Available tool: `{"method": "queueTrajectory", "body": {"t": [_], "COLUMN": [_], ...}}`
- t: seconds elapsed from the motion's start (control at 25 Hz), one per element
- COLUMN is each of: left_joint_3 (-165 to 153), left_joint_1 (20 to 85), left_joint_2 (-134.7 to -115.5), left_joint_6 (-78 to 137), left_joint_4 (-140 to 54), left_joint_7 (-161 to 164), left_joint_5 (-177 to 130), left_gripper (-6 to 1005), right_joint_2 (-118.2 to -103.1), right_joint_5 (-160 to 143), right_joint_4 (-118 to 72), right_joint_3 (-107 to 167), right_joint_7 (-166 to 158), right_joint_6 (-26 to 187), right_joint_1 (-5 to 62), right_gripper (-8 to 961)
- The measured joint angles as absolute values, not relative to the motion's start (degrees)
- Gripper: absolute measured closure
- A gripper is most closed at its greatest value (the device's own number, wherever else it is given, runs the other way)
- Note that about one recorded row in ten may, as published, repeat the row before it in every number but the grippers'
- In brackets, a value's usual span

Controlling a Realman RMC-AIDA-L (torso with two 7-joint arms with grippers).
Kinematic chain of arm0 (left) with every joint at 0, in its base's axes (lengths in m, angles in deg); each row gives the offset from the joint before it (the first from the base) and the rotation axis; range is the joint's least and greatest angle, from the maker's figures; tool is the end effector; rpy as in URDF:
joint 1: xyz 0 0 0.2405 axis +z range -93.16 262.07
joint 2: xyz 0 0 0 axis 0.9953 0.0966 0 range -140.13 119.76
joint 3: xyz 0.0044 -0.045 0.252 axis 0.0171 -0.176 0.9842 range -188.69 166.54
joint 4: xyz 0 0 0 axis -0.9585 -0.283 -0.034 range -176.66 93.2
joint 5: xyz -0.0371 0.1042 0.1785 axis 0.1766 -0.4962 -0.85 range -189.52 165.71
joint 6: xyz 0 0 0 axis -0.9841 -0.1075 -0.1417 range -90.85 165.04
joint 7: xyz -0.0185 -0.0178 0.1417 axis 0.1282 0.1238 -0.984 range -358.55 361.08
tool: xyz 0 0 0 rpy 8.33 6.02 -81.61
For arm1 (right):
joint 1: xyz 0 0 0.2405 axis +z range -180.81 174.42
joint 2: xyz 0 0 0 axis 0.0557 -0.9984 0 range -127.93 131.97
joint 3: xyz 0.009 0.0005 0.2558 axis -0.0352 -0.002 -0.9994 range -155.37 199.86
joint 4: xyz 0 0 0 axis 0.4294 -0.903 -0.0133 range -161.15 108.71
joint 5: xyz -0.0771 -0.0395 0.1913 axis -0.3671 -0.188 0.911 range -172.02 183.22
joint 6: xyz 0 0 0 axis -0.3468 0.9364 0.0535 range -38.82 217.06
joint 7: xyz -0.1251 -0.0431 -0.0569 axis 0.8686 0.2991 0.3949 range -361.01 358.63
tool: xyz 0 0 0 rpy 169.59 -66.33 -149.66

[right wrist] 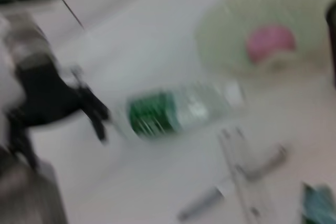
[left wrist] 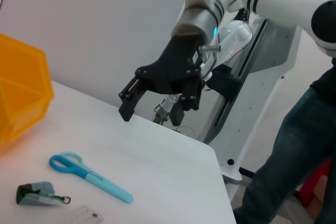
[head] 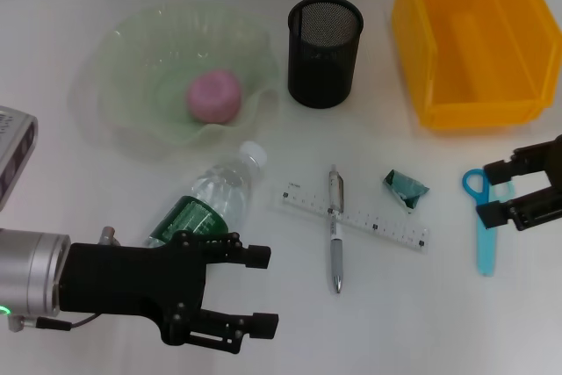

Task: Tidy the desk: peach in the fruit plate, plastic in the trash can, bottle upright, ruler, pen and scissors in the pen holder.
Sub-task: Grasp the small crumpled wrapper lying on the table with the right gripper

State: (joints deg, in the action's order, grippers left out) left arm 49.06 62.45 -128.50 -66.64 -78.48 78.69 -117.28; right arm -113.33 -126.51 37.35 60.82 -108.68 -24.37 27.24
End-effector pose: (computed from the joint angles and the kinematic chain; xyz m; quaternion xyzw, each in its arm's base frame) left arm -0.2574 0.2472 -0.0282 0.9436 0.1867 0.2640 0.0707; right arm 0.2501 0.3061 0.0814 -0.9516 0.2981 0.0702 0.0261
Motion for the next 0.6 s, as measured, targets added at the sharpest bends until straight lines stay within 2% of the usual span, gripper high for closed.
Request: {"method": "queueTrajectory", "body": {"t": [0.2, 0.4, 0.6], "left_joint_3": [48.9, 49.1, 49.2], "left_joint_1": [62.4, 61.2, 60.4], "left_joint_2": [-128.5, -128.5, -128.44], "left_joint_6": [-66.2, -65.6, -65.1], "left_joint_4": [-78.5, -78.2, -78.1], "left_joint_7": [78.6, 79.2, 79.9], "left_joint_5": [-117.4, -118.3, -119.0], "left_gripper": [145, 159, 160], "right_joint_2": [-115.07, -116.89, -117.22], "right_joint_5": [-136.9, -142.2, -145.0], "right_joint_4": [51.9, 58.8, 56.0], "right_joint_3": [69.1, 79.3, 90.8], "right_joint_7": [-118.6, -122.8, -127.2], "right_joint_6": [-25.1, -22.5, -13.2], "right_joint_1": [30.8, 32.3, 32.9], "right_gripper": [139, 140, 140]}}
